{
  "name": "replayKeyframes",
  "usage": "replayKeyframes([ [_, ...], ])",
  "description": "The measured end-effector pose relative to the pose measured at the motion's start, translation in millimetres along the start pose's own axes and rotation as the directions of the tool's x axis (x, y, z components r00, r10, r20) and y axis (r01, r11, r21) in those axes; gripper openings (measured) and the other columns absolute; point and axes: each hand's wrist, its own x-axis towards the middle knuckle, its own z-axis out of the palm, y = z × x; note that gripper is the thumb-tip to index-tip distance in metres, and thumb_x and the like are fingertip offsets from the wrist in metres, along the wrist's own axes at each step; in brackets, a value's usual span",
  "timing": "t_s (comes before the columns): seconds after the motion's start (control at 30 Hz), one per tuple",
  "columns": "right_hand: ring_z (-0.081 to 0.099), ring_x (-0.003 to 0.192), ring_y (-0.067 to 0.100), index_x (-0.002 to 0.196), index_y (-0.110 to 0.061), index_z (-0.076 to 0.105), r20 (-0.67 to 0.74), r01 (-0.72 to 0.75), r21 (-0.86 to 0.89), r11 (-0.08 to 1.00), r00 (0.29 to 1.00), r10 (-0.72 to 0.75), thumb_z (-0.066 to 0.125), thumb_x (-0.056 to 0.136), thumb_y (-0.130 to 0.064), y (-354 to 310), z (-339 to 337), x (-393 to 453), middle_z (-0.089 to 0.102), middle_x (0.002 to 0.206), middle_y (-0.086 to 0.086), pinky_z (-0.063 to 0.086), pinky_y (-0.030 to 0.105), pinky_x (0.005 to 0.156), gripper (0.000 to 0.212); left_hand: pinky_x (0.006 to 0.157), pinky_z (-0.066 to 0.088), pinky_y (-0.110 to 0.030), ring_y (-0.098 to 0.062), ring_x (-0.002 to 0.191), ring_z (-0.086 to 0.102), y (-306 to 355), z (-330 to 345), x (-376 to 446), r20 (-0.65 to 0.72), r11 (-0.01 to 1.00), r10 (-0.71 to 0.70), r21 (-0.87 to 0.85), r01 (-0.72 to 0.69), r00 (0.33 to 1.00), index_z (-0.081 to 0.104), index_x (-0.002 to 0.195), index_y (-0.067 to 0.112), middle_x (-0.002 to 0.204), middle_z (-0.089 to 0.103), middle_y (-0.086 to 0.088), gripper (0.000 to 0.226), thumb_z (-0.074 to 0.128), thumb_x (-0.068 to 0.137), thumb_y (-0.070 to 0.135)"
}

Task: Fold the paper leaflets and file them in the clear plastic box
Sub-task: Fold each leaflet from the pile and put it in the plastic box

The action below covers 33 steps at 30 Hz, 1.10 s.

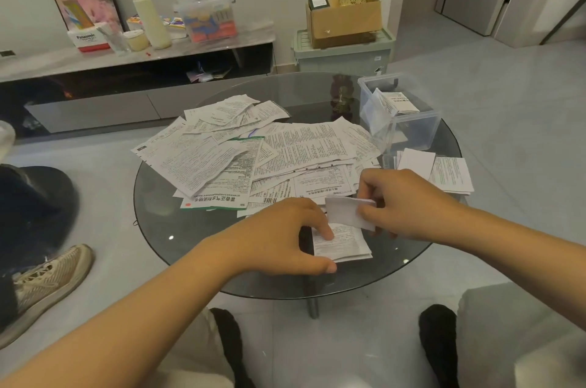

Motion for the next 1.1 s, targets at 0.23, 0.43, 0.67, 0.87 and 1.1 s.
replayKeyframes([
  [0.23, 0.060, 0.063, 0.005, 0.094, -0.026, 0.051, -0.190, 0.051, 0.110, 0.993, 0.981, -0.029, 0.051, 0.092, -0.021, 0.9, -7.1, 4.3, 0.064, 0.076, -0.004, 0.047, 0.022, 0.057, 0.005, 0.067, 0.046, -0.019, -0.001, 0.069, 0.055, -1.9, -1.5, 6.1, -0.137, 0.990, -0.074, -0.134, 0.055, 0.988, 0.069, 0.085, 0.017, 0.078, 0.062, 0.011, 0.018, 0.057, 0.091, 0.030],
  [0.43, 0.056, 0.067, 0.006, 0.100, -0.024, 0.048, -0.266, 0.097, 0.195, 0.976, 0.963, -0.043, 0.044, 0.096, -0.022, -1.2, -11.8, 4.5, 0.056, 0.085, -0.012, 0.042, 0.017, 0.053, 0.006, 0.083, 0.044, -0.025, -0.009, 0.091, 0.051, -3.8, 10.6, 18.5, -0.173, 0.984, -0.161, -0.111, 0.143, 0.972, 0.059, 0.112, 0.025, 0.100, 0.048, 0.010, 0.037, 0.073, 0.078, 0.029],
  [0.67, 0.047, 0.068, 0.002, 0.094, -0.026, 0.049, 0.023, 0.062, -0.058, 0.996, 0.998, -0.061, 0.052, 0.092, -0.025, 4.2, 0.2, 2.1, 0.048, 0.074, -0.016, 0.035, 0.020, 0.056, 0.004, 0.067, 0.039, -0.024, -0.011, 0.077, 0.049, -1.0, 7.2, 26.9, -0.125, 0.951, -0.290, -0.148, 0.271, 0.949, 0.055, 0.092, 0.024, 0.087, 0.051, 0.008, 0.033, 0.079, 0.071, 0.030],
  [0.87, 0.049, 0.080, 0.014, 0.105, -0.024, 0.052, -0.011, 0.028, -0.095, 0.995, 1.000, -0.029, 0.054, 0.092, -0.028, 3.9, 9.8, 5.4, 0.051, 0.086, -0.007, 0.040, 0.027, 0.066, 0.013, 0.056, 0.036, -0.023, -0.009, 0.057, 0.045, -2.0, 5.1, 23.8, -0.120, 0.942, -0.280, -0.227, 0.249, 0.952, 0.055, 0.066, 0.023, 0.060, 0.050, 0.008, 0.024, 0.062, 0.089, 0.026],
  [1.1, 0.047, 0.077, 0.011, 0.093, -0.027, 0.052, -0.072, 0.067, -0.029, 0.997, 0.995, -0.069, 0.064, 0.086, -0.030, 1.5, 14.0, 8.5, 0.045, 0.071, -0.018, 0.036, 0.025, 0.063, 0.015, 0.059, 0.040, -0.021, 0.000, 0.049, 0.050, 0.8, -2.1, 19.0, 0.002, 0.822, -0.330, -0.490, 0.289, 0.944, 0.065, 0.076, 0.019, 0.057, 0.065, 0.008, 0.030, 0.051, 0.095, 0.037],
])
